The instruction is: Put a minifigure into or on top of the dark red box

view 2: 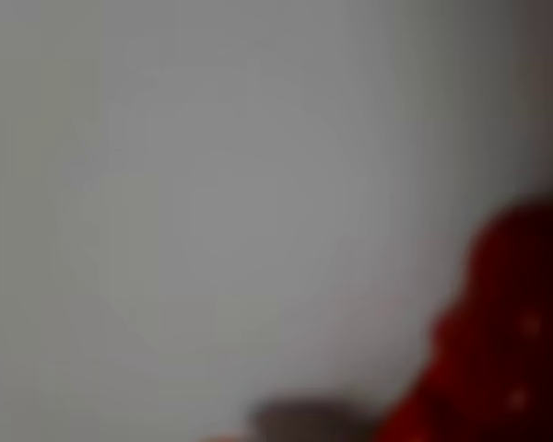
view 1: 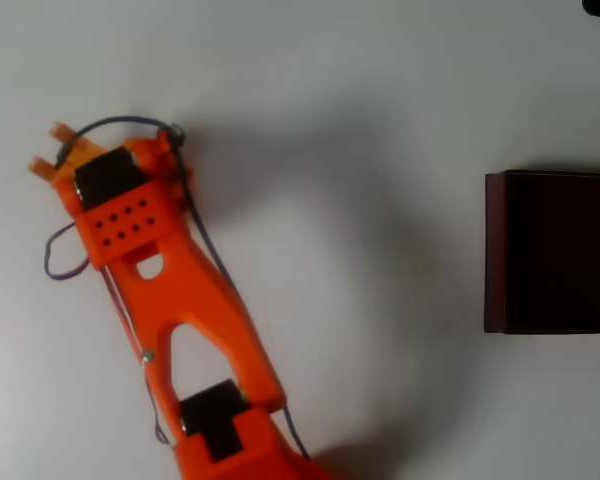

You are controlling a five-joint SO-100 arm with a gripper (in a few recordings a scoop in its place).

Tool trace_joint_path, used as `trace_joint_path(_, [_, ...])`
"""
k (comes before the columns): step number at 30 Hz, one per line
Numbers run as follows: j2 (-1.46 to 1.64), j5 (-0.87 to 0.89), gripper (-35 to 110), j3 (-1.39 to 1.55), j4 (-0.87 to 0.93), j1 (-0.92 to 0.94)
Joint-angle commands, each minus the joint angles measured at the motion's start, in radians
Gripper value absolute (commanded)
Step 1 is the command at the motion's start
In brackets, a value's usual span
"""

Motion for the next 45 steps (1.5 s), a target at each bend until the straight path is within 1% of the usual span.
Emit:
trace_joint_path(1, [0.0,0.014,19,-0.046,0.017,-0.011])
trace_joint_path(5, [-0.034,0.014,19,-0.123,0.072,-0.017])
trace_joint_path(22, [-0.067,0.026,18,-0.178,0.092,-0.041])
trace_joint_path(36, [-0.077,0.017,13,-0.19,0.107,-0.038])
trace_joint_path(40, [-0.107,0.012,8,-0.249,0.152,-0.037])
trace_joint_path(45, [-0.184,0.009,7,-0.374,0.219,-0.041])
